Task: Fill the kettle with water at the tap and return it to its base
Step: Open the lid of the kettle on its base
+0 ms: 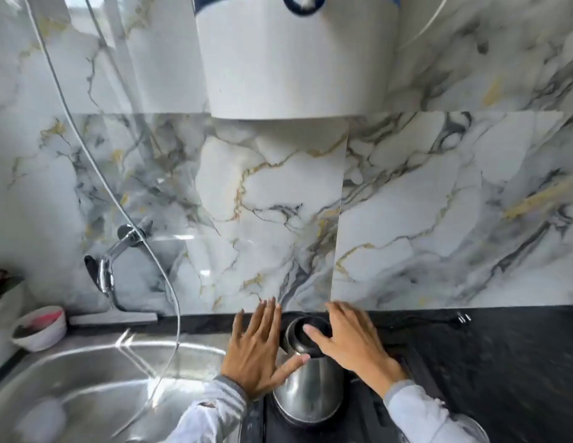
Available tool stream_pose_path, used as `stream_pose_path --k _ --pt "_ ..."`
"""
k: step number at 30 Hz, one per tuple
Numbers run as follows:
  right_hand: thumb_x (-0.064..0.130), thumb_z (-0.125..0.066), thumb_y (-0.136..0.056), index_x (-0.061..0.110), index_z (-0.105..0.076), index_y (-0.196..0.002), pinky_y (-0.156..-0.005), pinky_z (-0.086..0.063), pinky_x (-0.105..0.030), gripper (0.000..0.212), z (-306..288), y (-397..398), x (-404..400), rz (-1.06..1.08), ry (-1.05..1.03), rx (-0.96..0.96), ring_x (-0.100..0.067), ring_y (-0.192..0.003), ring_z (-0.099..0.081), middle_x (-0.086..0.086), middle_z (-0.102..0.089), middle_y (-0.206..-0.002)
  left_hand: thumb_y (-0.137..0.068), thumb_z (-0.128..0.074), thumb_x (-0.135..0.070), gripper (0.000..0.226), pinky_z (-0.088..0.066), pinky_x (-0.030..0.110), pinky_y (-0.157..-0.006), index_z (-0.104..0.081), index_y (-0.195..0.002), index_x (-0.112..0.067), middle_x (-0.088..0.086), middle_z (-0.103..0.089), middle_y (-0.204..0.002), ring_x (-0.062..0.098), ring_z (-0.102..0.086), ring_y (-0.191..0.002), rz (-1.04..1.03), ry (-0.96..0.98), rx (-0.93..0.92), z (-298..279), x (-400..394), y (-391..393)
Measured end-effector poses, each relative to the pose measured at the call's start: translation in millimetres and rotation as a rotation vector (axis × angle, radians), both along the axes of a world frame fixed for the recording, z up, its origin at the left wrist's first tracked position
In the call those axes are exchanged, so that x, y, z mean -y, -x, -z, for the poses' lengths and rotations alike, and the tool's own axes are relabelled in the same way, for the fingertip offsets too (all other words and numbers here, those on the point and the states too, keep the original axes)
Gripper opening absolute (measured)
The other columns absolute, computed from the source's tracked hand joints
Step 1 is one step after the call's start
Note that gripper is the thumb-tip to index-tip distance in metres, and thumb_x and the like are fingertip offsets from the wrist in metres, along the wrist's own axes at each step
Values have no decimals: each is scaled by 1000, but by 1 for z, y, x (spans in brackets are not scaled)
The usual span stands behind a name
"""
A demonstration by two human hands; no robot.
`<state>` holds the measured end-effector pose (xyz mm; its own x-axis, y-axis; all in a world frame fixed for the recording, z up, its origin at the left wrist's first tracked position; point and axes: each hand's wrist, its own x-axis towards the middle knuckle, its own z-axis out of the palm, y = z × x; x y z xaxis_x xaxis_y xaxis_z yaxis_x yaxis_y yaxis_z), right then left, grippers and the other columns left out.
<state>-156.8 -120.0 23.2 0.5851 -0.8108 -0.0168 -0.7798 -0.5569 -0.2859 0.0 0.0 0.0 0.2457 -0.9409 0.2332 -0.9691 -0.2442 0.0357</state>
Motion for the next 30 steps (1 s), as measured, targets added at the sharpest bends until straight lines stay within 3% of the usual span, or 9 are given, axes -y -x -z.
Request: stream_pose_path --k 5,10,13,15,18,20,22,27,30 --pt "61 -67 -93 19 -67 -136 -120 -42 -50 60 5 -9 1 107 -181 101 -37 -140 -59 -12 -68 -141 -84 -24 -84 106 -44 60 -111 -46 -145 0 19 -38 -157 31 -43 -142 13 -99 33 34 6 4" --pt "39 -69 -88 16 -70 -81 -93 -57 -47 24 8 -7 13 32 -280 337 -37 -104 -73 -11 -74 -88 -84 -22 -86 108 -39 61 -114 -46 -145 0 19 -37 -158 31 -39 -145 10 -95 77 36 7 3" --pt "35 -61 -89 3 -75 -99 -84 -52 -39 36 9 3 27 12 -456 517 -32 -97 -73 -14 -77 -91 -83 -18 -87 111 -30 59 -119 -36 -150 -1 18 -24 -164 31 -30 -149 2 -112 59 37 7 4" --pt "36 -61 -84 -1 -71 -116 -102 -51 -32 50 7 13 39 -3 -607 526 -31 -108 -72 -22 -78 -110 -82 -18 -87 111 -29 58 -120 -35 -151 -1 18 -21 -164 31 -28 -150 7 -105 61 38 8 4" --pt "42 -74 -61 27 -73 -127 -116 -45 -37 67 4 30 53 -130 -768 441 -14 -121 -69 -1 -78 -128 -82 -15 -86 112 -28 57 -121 -32 -152 -1 17 -18 -165 31 -25 -151 17 -111 64 38 8 2" --pt "46 -90 -58 50 -61 -127 -116 -45 -30 75 8 38 53 -182 -686 336 4 -132 -62 16 -69 -139 -81 -13 -87 113 -25 56 -122 -27 -154 -2 16 -13 -166 30 -21 -152 20 -113 59 39 8 2" --pt "53 -98 -57 54 -56 -122 -102 -50 -14 78 18 37 50 -173 -525 377 20 -120 -62 25 -67 -131 -80 -11 -88 114 -22 55 -123 -24 -155 -3 15 -9 -167 29 -18 -153 16 -125 56 39 8 2" --pt "56 -86 -79 37 -57 -102 -82 -62 -39 42 46 29 39 -106 -95 459 -23 -97 -77 11 -72 -94 -79 -9 -89 114 -19 55 -124 -19 -156 -5 13 -4 -168 27 -14 -154 5 -146 68 39 9 1" --pt "67 -70 -74 30 -67 -85 -71 -58 -36 39 53 29 40 -50 -35 441 -34 -84 -80 2 -79 -76 -81 -12 -89 113 -24 57 -122 -23 -155 -4 15 -9 -167 29 -20 -153 5 -148 81 38 9 2"
